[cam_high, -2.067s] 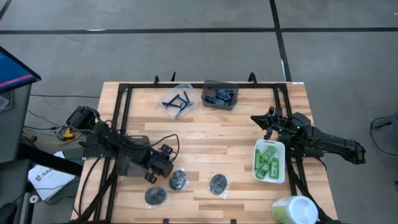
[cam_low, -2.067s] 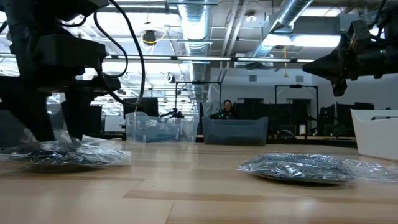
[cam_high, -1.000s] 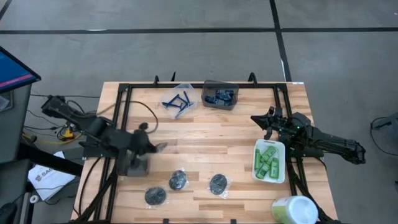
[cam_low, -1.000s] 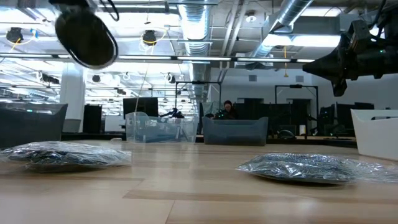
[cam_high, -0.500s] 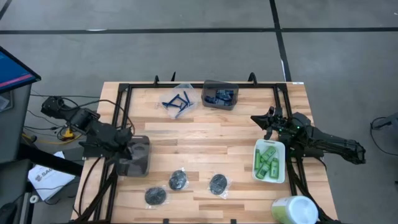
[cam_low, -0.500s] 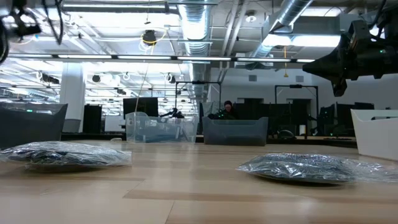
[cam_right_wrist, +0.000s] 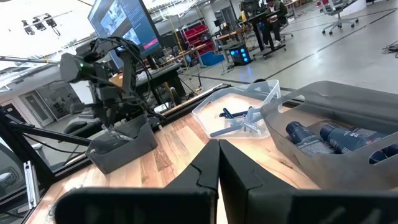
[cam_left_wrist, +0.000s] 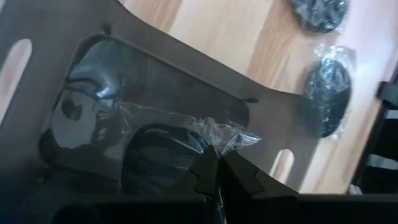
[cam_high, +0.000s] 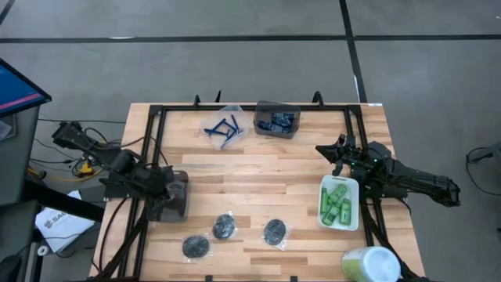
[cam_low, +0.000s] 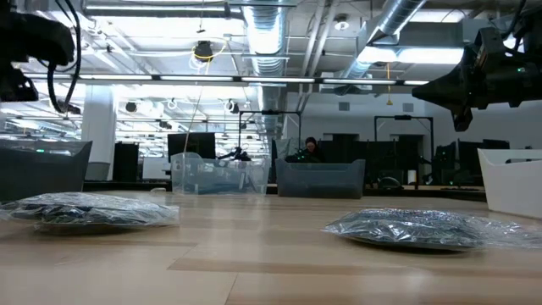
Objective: Pick & Place Travel size toiletries
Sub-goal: Put the black hairbrush into the bottom black bin
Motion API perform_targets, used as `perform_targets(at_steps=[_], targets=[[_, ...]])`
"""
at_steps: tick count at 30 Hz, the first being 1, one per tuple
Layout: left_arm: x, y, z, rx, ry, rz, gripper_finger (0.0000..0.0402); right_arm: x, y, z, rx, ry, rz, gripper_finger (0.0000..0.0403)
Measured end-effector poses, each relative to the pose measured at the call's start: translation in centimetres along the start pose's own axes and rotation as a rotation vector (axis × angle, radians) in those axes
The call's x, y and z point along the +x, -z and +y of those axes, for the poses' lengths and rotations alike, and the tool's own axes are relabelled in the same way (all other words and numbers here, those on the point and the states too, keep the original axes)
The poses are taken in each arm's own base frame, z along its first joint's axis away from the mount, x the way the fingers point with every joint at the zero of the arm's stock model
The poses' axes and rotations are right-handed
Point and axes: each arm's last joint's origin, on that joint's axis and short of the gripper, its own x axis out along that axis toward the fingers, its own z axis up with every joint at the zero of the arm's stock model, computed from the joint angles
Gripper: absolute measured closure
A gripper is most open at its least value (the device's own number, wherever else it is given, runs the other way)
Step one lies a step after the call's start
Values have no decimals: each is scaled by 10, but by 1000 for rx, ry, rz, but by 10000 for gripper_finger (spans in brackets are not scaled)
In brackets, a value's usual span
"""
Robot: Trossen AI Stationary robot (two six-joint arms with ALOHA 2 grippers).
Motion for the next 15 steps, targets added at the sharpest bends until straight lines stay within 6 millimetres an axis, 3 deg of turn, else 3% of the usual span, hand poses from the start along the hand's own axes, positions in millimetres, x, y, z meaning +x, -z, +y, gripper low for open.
perform_targets(at_steps=[8,15], targets=[[12,-3,-4,135,-24,33,376,0,0,0,0,0,0,403],[13,-8,-12,214,61,8,257,0,0,0,0,0,0,403]])
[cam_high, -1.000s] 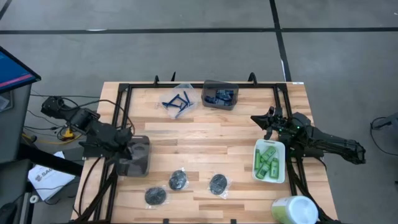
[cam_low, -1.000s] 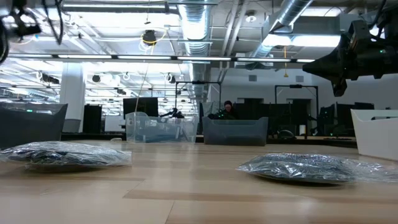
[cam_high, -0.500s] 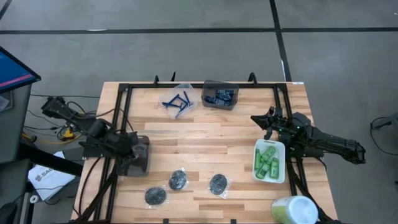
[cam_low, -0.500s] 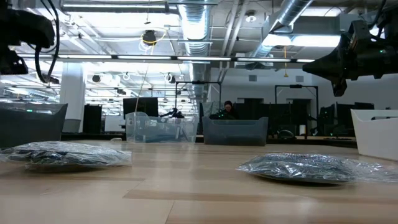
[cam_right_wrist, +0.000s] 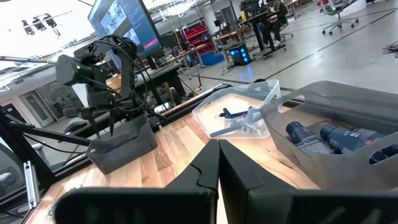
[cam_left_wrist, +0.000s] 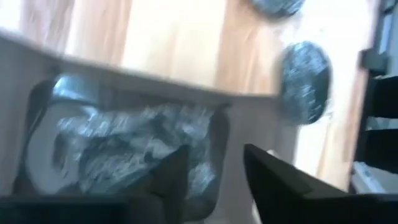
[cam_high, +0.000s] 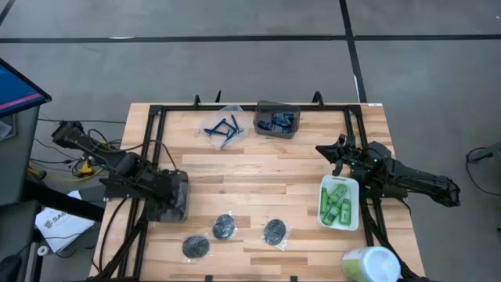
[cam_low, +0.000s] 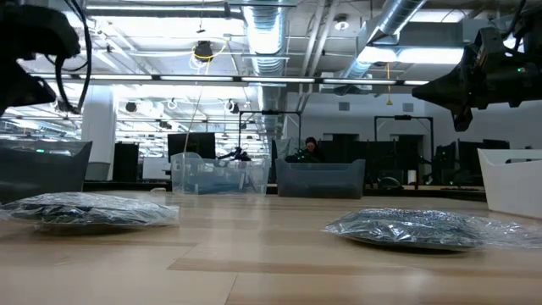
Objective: Pick & Place Travel size toiletries
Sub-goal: Put the black hairbrush into the bottom black bin
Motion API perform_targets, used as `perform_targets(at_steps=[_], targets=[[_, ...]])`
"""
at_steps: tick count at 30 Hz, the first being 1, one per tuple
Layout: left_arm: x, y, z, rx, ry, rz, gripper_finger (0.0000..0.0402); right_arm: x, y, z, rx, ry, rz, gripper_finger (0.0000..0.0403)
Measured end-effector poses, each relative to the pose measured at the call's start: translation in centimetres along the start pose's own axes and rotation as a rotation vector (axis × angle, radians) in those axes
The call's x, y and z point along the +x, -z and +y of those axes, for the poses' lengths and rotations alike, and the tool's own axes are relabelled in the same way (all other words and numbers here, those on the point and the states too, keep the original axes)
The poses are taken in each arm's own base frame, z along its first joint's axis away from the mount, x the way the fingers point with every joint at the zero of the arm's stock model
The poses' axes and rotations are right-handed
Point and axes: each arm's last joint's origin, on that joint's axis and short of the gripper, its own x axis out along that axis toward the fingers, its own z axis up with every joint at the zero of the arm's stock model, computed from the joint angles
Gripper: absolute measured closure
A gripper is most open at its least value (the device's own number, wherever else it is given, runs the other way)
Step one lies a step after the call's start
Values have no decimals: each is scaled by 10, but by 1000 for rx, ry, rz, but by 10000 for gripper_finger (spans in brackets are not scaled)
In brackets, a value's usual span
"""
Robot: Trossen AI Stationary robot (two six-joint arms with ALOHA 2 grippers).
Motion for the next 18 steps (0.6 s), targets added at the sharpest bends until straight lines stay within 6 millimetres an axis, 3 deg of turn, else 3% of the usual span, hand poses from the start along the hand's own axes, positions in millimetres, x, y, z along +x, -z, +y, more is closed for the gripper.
perform_targets(at_steps=[4,7,12,18], targets=[[-1,-9,-6,24,45,-112,184,0,0,0,0,0,0,403],[-3,-20,-12,35,46,-278,156,0,0,0,0,0,0,403],[-1,-40,-22,140,-30,-510,156,0,0,0,0,0,0,403],[21,-71,-32,265,-112,-627,159,0,0,0,0,0,0,403]])
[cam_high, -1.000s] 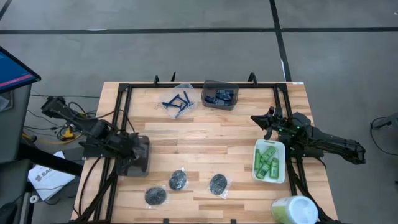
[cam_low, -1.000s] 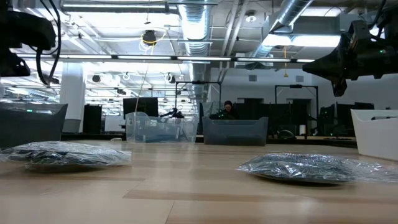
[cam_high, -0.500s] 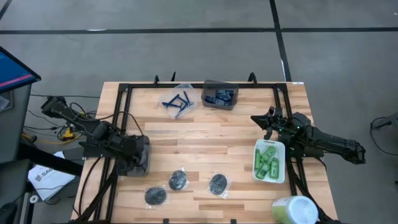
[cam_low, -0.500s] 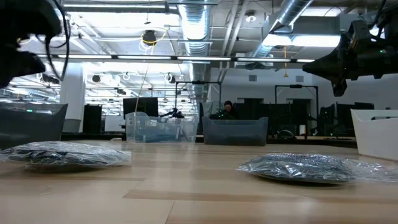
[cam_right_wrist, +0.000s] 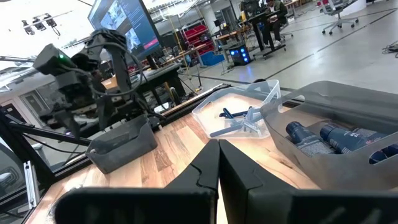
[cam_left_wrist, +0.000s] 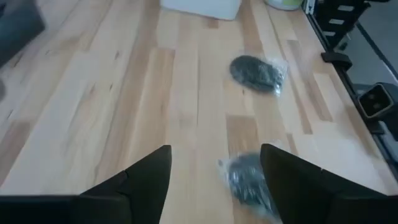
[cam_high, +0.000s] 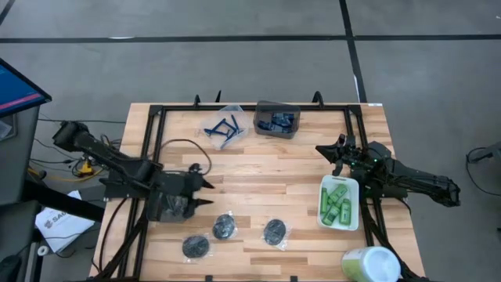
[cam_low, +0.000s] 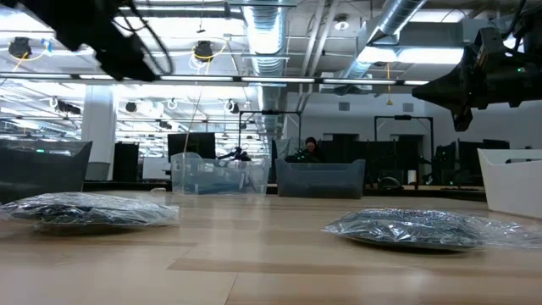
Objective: Pick & Place Travel size toiletries
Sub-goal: Put the black hairbrush into the bottom black bin
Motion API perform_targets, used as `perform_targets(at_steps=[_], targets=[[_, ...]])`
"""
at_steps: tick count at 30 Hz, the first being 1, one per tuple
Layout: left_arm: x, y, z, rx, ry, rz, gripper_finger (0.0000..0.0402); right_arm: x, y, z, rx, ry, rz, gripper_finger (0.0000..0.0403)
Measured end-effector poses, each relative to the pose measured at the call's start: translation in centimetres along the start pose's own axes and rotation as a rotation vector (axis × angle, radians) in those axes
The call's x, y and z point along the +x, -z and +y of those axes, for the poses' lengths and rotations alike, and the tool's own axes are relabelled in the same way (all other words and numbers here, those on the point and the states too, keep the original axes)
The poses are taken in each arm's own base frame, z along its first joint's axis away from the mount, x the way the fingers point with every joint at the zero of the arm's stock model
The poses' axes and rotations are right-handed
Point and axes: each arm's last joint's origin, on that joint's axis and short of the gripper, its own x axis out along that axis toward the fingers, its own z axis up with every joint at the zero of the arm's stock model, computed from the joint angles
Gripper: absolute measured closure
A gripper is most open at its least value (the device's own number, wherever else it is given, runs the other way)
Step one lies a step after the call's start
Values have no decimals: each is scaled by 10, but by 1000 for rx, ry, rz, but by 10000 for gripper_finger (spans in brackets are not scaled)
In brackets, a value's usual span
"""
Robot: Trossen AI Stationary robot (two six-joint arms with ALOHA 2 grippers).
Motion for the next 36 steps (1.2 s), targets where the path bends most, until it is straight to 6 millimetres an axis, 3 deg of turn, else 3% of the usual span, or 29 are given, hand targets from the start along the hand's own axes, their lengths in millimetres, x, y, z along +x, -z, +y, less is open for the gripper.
perform_targets(at_steps=[5,12,20,30,36], targets=[[38,-1,-3,15,49,7,152,0,0,0,0,0,0,403],[77,20,-6,1,181,19,146,0,0,0,0,0,0,403],[92,50,1,-15,231,-52,146,0,0,0,0,0,0,403],[122,75,11,-24,220,84,147,0,0,0,0,0,0,403],[131,77,8,-15,255,105,147,0,0,0,0,0,0,403]])
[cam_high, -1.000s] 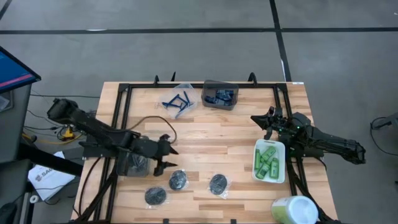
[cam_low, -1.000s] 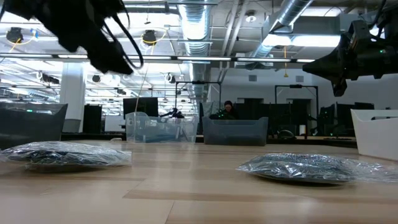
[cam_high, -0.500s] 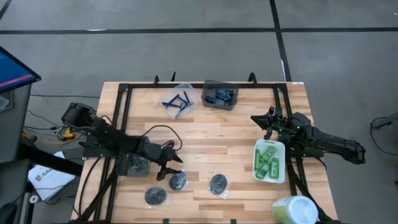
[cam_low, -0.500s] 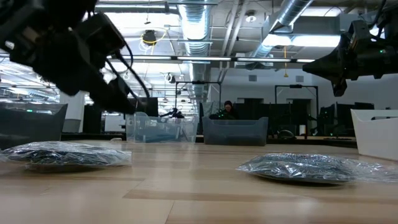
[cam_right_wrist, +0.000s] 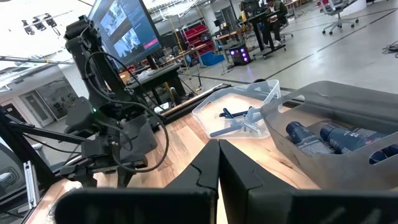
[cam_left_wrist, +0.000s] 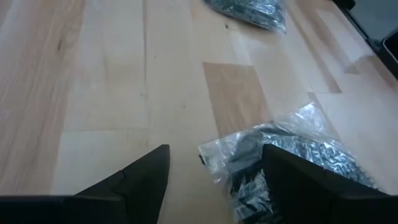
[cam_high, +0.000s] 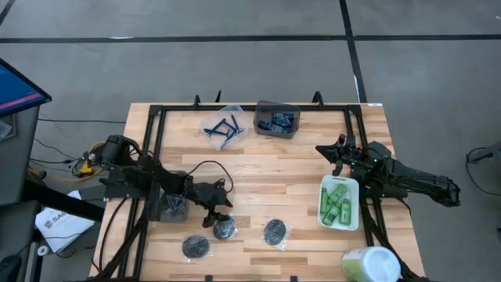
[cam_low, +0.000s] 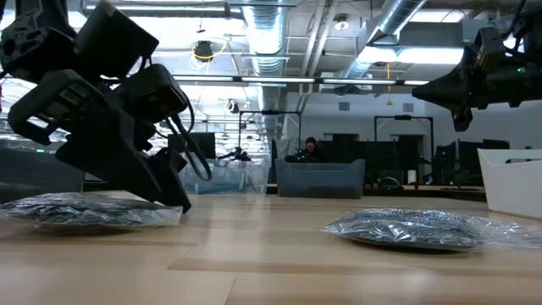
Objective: Pick & Place Travel size toiletries
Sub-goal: Put the black hairbrush into the bottom black bin
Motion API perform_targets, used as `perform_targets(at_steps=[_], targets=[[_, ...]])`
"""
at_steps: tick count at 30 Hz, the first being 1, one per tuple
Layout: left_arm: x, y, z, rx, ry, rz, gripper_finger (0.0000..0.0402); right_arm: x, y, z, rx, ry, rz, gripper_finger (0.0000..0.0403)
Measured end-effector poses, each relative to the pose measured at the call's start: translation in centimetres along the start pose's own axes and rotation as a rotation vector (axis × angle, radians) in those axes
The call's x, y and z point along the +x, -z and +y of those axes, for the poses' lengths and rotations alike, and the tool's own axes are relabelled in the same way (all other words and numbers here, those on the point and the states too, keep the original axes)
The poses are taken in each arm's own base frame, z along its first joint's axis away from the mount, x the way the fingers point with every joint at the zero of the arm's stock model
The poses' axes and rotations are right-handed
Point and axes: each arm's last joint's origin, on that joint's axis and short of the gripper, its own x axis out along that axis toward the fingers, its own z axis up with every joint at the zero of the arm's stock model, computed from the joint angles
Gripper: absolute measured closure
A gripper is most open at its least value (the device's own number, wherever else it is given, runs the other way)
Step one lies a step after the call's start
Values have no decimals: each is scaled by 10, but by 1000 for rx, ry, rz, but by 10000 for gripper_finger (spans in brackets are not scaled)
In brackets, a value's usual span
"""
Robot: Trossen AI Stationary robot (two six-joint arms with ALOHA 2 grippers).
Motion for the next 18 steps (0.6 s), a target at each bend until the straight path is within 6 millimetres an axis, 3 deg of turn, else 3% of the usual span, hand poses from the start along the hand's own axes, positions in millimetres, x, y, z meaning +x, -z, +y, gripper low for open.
perform_targets(at_steps=[6,18], targets=[[0,1,0,43,-4,10,191,0,0,0,0,0,0,403],[0,3,-2,82,77,39,383,0,0,0,0,0,0,403]])
